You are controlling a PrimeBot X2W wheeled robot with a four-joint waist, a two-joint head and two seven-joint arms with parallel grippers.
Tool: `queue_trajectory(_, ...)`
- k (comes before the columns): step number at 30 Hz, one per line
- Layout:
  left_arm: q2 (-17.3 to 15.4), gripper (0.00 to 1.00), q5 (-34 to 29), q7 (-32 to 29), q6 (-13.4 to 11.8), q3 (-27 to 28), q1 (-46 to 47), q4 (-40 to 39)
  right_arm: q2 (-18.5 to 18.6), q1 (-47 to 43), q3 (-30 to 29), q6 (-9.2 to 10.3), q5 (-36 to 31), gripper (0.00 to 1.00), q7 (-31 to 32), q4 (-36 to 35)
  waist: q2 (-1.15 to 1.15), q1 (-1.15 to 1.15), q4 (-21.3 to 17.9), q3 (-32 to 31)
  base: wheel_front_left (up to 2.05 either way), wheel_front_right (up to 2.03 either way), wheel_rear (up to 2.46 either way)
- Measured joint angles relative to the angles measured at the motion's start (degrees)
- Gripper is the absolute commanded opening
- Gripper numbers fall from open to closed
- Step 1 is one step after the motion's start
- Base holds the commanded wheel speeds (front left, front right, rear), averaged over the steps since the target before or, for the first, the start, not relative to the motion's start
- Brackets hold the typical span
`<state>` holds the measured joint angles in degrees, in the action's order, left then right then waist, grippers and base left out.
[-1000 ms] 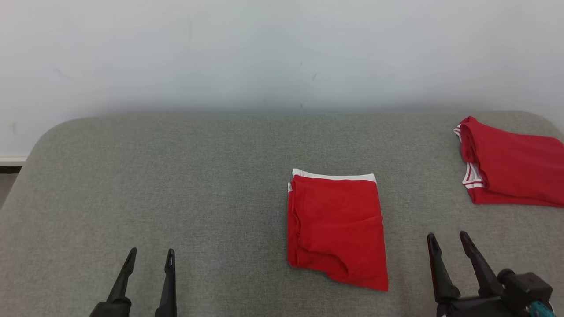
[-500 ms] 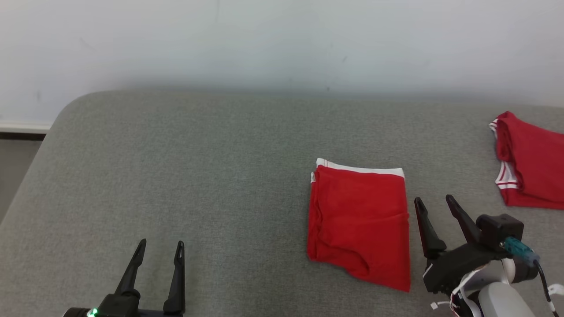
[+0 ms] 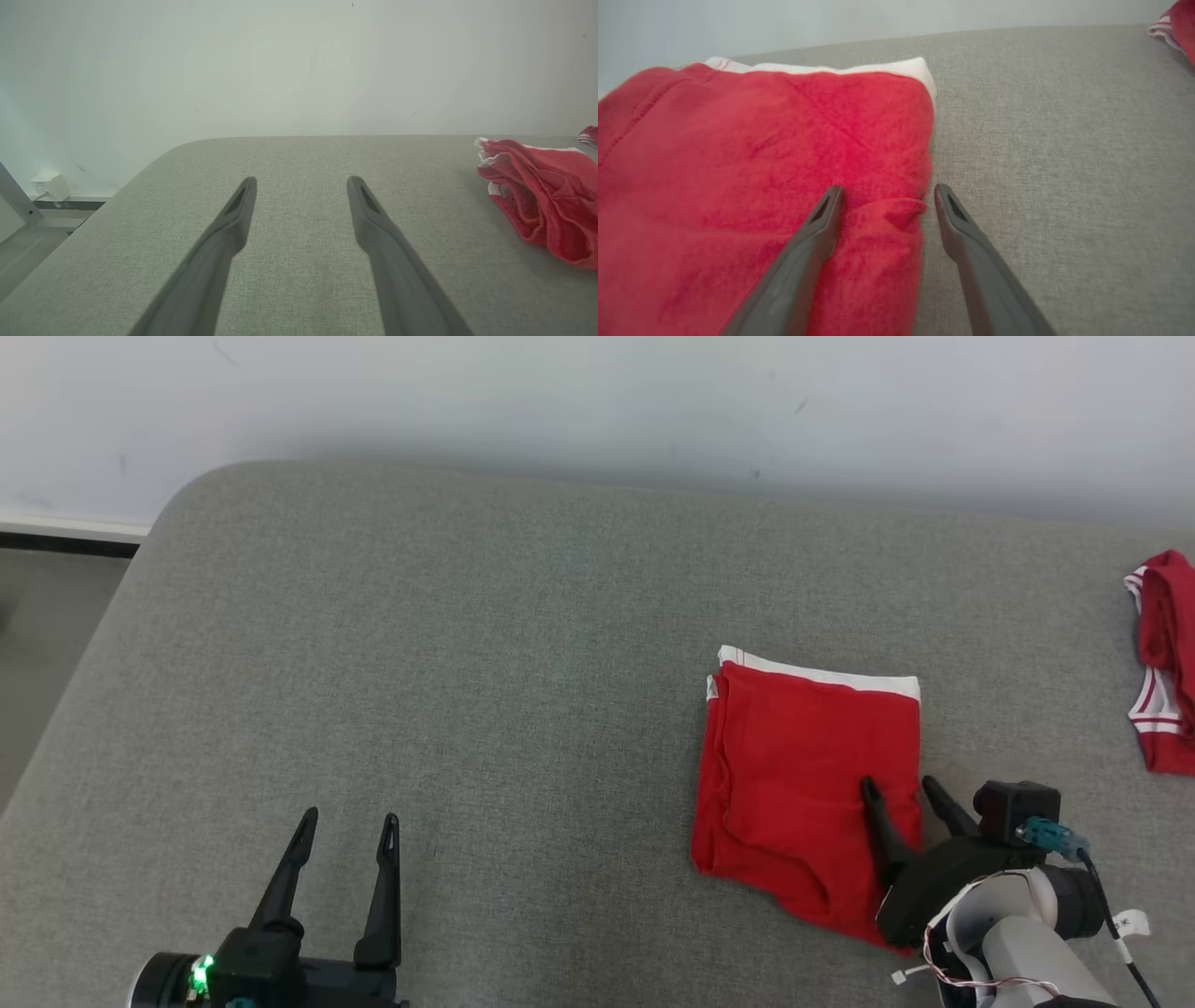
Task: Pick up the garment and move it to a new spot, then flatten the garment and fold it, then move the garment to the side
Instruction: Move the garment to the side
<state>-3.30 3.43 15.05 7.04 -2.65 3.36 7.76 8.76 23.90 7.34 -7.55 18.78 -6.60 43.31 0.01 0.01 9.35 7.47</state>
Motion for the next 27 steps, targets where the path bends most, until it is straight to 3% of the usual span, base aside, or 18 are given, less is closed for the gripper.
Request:
queue_trajectory(7,0.1,1.00,0.0,0.0,-0.2,0.2,0.6,0.0,-0.6,3.2,1.3,-0.01,1.6,1.00,-0.4,7.6,-0.01,-0.01,0.2,1.4,0.00,0.00,0.00)
queue_trajectory(8,0.1,1.00,0.0,0.0,-0.2,0.1,0.7,0.0,-0.7,3.6,1.5,-0.01,2.0,0.92,-0.6,8.1,-0.01,-0.01,0.2,1.6,0.00,0.00,0.00)
queue_trajectory(9,0.1,1.00,0.0,0.0,-0.2,0.1,0.9,0.0,-0.8,4.0,2.0,-0.01,2.3,0.30,-0.9,8.5,-0.01,-0.01,0.2,1.7,0.00,0.00,0.00)
queue_trajectory(10,0.1,1.00,0.0,0.0,-0.3,0.0,1.0,0.0,-0.8,4.4,2.3,-0.01,2.8,0.00,-1.2,8.9,-0.01,0.00,0.2,1.9,0.00,0.00,0.00)
queue_trajectory(17,0.2,1.00,0.2,0.0,-0.6,-0.1,1.4,-0.3,1.5,7.8,6.5,-0.02,3.7,0.00,-2.2,9.9,-0.01,0.00,-0.6,2.9,0.00,0.00,0.00)
queue_trajectory(27,0.3,1.00,-0.1,0.0,-0.5,-1.0,3.5,-1.4,12.6,17.9,17.4,-0.01,5.2,0.00,2.4,4.3,0.00,0.00,-3.5,6.5,0.00,0.00,0.00)
